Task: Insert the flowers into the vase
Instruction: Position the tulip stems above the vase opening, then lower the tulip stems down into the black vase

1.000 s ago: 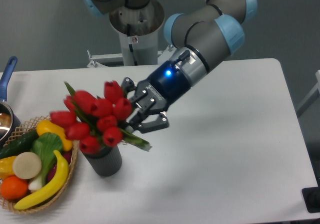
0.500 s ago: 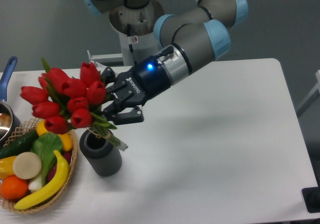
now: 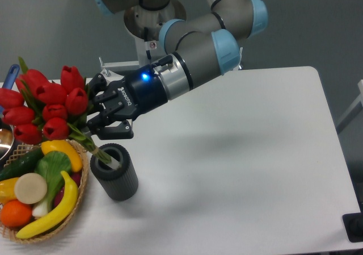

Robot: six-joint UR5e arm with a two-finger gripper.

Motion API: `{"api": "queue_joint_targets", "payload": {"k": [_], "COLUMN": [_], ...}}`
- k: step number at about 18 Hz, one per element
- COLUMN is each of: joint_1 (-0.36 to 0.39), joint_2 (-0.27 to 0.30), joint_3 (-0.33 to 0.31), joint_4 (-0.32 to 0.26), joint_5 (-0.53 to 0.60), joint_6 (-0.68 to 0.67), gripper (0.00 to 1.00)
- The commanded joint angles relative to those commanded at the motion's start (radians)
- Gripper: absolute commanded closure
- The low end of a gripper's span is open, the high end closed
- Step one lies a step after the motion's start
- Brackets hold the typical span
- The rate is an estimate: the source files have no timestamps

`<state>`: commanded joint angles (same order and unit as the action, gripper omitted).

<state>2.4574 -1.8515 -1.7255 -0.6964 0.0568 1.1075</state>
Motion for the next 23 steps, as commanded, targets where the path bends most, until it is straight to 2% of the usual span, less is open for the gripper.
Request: {"api": "queue_joint_targets", "payload": {"k": [5, 10, 15, 23], "joint_1": [0.005, 0.009, 0.006, 0.041], "joint_2": [0.011, 0.008, -0.029, -0.066], "joint_3": [-0.062, -0.065, -0.065, -0.092], "joint_4": [0.0, 0.0, 0.0, -0.002], "joint_5": [-0.029, -0.051, -0.051, -0.04], "joint_6": [0.002, 0.002, 0.018, 0.035], "gripper": [0.66, 0.66, 0.66, 0.66]}}
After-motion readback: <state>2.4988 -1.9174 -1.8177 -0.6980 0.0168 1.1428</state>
